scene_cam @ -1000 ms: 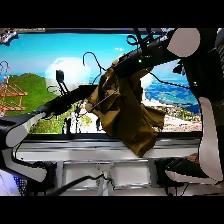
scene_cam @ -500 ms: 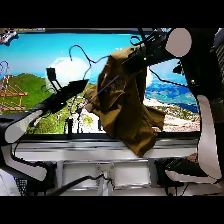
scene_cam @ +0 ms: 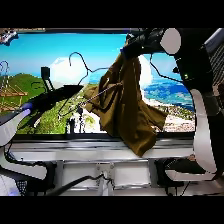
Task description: Fold the clothes and pants, and hang the long-sleeved shirts on hangers.
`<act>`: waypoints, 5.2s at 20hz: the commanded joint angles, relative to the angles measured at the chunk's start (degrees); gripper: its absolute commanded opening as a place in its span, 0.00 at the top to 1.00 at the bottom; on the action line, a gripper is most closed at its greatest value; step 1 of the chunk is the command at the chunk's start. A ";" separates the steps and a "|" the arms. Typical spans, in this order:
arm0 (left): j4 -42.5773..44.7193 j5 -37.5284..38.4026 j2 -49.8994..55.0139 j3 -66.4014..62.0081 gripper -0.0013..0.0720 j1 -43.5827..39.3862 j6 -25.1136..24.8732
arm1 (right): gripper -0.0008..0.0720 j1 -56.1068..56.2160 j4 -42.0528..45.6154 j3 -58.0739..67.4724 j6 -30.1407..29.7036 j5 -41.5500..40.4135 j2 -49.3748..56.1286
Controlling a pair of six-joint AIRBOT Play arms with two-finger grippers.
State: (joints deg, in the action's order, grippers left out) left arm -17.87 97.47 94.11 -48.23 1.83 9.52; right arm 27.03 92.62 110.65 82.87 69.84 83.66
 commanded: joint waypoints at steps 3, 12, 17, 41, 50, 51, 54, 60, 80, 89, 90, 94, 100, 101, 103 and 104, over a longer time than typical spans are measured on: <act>3.43 3.65 -0.11 -0.04 0.96 0.07 1.25 | 0.95 -0.22 0.35 0.00 -0.31 -1.73 1.05; -4.94 7.69 3.91 -1.73 0.96 -6.73 3.28 | 0.95 2.91 -1.38 0.07 -2.95 3.93 0.37; -13.40 7.80 10.19 -8.09 0.96 -17.11 3.96 | 0.96 7.48 -1.36 0.07 -3.13 4.39 -0.70; -14.08 8.68 3.65 -12.11 0.96 -19.76 6.21 | 0.49 9.09 -16.68 0.07 -13.68 19.15 -17.20; -13.86 8.66 3.23 -12.11 0.96 -24.22 6.84 | 0.23 9.03 4.42 -3.65 -41.46 19.34 -27.34; -13.86 8.66 3.23 -12.11 0.96 -24.22 7.08 | 0.21 8.90 5.09 -6.10 -41.46 18.91 -27.34; -13.84 8.66 3.23 -12.11 0.96 -24.20 8.15 | 0.21 1.60 -1.03 -13.75 -41.92 16.79 -27.02; -13.88 8.66 3.32 -12.11 0.96 -24.20 8.09 | 0.22 -8.92 -9.70 -18.93 -43.65 11.87 -25.33; -34.18 0.59 3.50 -12.11 0.09 -20.98 8.09 | 0.95 -10.19 -16.00 -18.86 -44.63 9.62 -16.90; -63.80 -22.86 3.30 -12.20 0.14 -16.33 8.09 | 0.96 -10.19 -22.18 -18.86 -44.50 9.81 -22.56; -65.07 -22.34 2.93 -12.22 0.34 -15.17 8.04 | 0.96 -10.19 -22.51 -18.86 -44.41 10.03 -23.15; -56.00 -23.32 -5.86 -13.35 0.67 -5.97 -2.14 | 0.95 -10.19 -22.49 -18.86 -42.36 9.94 -23.78; 11.67 -60.78 -34.03 -12.13 0.76 9.25 10.32 | 0.95 -10.19 -22.69 -18.86 -32.22 7.06 -23.78; 23.34 -65.53 -37.66 -10.54 0.75 9.66 20.13 | 0.95 -10.19 -22.82 -18.86 -32.24 6.86 -23.78; 35.76 -63.91 -41.31 -6.34 0.68 9.33 36.20 | 0.95 -10.19 -22.95 -18.86 -32.13 5.25 -23.71; 38.45 -59.49 -41.64 -3.96 0.57 8.70 38.60 | 0.95 -10.19 -22.95 -18.86 -32.04 4.83 -23.61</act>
State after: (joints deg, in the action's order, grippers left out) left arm -4.80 41.36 58.48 -56.71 9.56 30.52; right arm 16.84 69.87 91.77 49.10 76.44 59.94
